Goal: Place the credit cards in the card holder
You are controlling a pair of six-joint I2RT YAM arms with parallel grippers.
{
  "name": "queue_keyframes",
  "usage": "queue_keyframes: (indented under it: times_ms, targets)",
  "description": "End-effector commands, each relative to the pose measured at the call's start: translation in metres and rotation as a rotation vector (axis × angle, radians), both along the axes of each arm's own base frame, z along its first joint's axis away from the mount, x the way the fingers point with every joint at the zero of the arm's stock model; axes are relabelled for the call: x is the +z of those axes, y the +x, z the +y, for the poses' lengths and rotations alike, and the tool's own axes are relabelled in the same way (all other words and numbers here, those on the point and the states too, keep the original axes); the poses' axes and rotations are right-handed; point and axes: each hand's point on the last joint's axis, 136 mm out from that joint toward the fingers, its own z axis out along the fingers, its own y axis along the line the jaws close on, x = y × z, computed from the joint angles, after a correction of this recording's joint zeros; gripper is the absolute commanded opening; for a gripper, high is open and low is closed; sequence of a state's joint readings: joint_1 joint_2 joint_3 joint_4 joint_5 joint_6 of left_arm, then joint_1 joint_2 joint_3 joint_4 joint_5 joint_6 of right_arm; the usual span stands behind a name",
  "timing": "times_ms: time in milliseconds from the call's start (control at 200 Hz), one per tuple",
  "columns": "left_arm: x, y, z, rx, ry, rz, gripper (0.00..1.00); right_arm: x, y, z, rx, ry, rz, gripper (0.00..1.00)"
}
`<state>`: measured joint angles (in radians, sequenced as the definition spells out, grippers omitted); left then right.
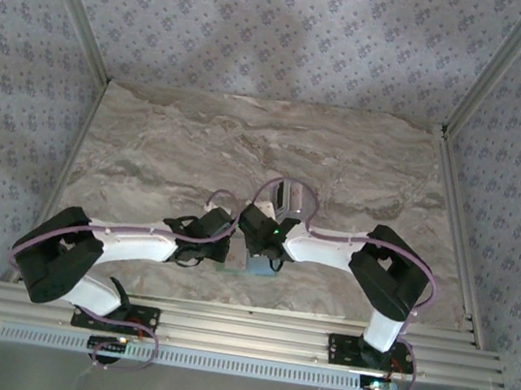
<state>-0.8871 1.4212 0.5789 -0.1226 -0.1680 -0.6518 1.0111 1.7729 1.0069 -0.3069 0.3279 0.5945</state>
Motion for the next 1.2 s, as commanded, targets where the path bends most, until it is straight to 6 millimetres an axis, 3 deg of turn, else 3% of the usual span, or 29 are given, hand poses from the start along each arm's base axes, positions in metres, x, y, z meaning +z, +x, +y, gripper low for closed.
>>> queue_keyframes:
  times_ms: [0, 85, 205, 525, 894, 1089, 1194]
  targets:
    - [-0.003, -0.001, 0.002, -0.007, 0.004, 0.004, 0.18, 0.002, -0.012, -0.016, -0.001, -0.113, -0.043, 0.13]
    - [-0.007, -0.002, 0.004, -0.001, 0.005, 0.01, 0.18, 0.016, -0.01, -0.019, -0.007, -0.113, -0.077, 0.07]
    - [-0.011, -0.004, 0.006, 0.005, 0.008, 0.014, 0.18, 0.031, -0.009, -0.02, -0.011, -0.111, -0.112, 0.06]
    - [-0.015, -0.006, -0.002, -0.007, -0.022, 0.035, 0.17, 0.043, -0.018, -0.004, 0.037, -0.116, -0.139, 0.04]
    - [-0.017, -0.006, -0.009, 0.005, -0.059, 0.044, 0.16, 0.029, -0.032, 0.039, 0.104, 0.106, 0.015, 0.23]
    - [-0.014, -0.007, -0.008, 0.014, -0.073, 0.041, 0.16, 0.017, -0.037, 0.051, 0.106, 0.25, 0.109, 0.26]
    - [-0.011, -0.009, -0.006, 0.02, -0.08, 0.042, 0.17, 0.012, -0.041, 0.053, 0.114, 0.281, 0.139, 0.37]
